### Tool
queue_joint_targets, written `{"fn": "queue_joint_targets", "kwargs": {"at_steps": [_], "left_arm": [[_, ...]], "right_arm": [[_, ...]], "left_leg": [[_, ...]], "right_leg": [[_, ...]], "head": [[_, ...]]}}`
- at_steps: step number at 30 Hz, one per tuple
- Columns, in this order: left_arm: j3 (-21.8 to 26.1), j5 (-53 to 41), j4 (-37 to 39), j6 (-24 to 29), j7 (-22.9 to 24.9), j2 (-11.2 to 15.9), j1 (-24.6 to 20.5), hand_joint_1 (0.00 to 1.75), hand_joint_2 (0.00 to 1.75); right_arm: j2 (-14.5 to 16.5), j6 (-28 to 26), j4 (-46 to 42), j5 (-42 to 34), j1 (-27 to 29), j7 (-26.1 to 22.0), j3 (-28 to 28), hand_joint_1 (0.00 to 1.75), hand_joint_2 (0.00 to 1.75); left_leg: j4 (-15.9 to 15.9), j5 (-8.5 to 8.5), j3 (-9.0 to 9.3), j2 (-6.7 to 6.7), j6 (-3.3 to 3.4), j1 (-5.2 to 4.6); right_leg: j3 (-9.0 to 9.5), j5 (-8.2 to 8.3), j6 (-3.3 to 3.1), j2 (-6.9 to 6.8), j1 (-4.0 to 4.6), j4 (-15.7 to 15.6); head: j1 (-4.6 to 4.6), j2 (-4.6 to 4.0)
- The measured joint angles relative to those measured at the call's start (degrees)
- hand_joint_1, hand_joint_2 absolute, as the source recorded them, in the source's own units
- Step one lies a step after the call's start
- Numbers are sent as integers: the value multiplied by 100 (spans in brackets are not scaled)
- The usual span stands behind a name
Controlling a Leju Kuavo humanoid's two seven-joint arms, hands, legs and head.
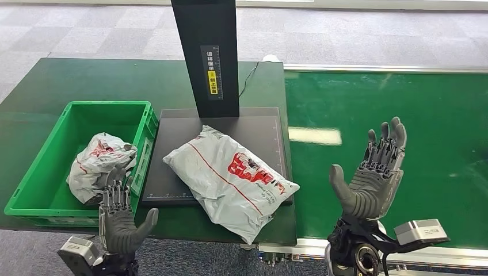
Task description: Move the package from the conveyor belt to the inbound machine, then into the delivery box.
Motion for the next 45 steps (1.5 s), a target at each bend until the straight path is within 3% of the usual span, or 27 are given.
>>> {"fn": "queue_joint_targets", "kwargs": {"at_steps": [9, 24, 30, 37, 45], "left_arm": [[102, 2, -461, 8, 2, 26, 133, 0, 175], [-10, -408, -460, -12, 28, 37, 2, 0, 175], [-761, -1234, 614, -355, 238, -52, -620, 0, 175], [-1497, -1786, 2537, -468, 694, -233, -1440, 0, 175], [-1748, -1858, 3615, -405, 609, -294, -1914, 0, 175]], "right_arm": [[44, 1, -149, -1, 61, 2, -163, 0, 175], [94, -9, -216, 23, 84, 2, -263, 0, 175], [189, -44, -240, 42, 79, 2, -272, 0, 175], [192, -133, -200, 74, -74, 5, -261, 0, 175], [191, -176, -114, 80, -149, 11, -259, 0, 175]], "left_leg": [[0, 0, 5, 0, 0, 0], [1, 1, 6, -2, 0, -1], [2, 2, 14, -1, 2, -3], [2, 2, 13, 2, 2, -4], [2, 2, 14, 8, 2, -3]], "right_leg": [[5, 1, 0, 0, 0, 0], [4, 1, 0, -2, -1, -1], [14, 3, 1, 0, -3, -1], [14, 3, 1, 3, -5, -1], [11, 3, 1, 7, -3, -1]], "head": [[-1, 0], [-1, 0], [0, 0], [0, 0], [-2, 0]]}}
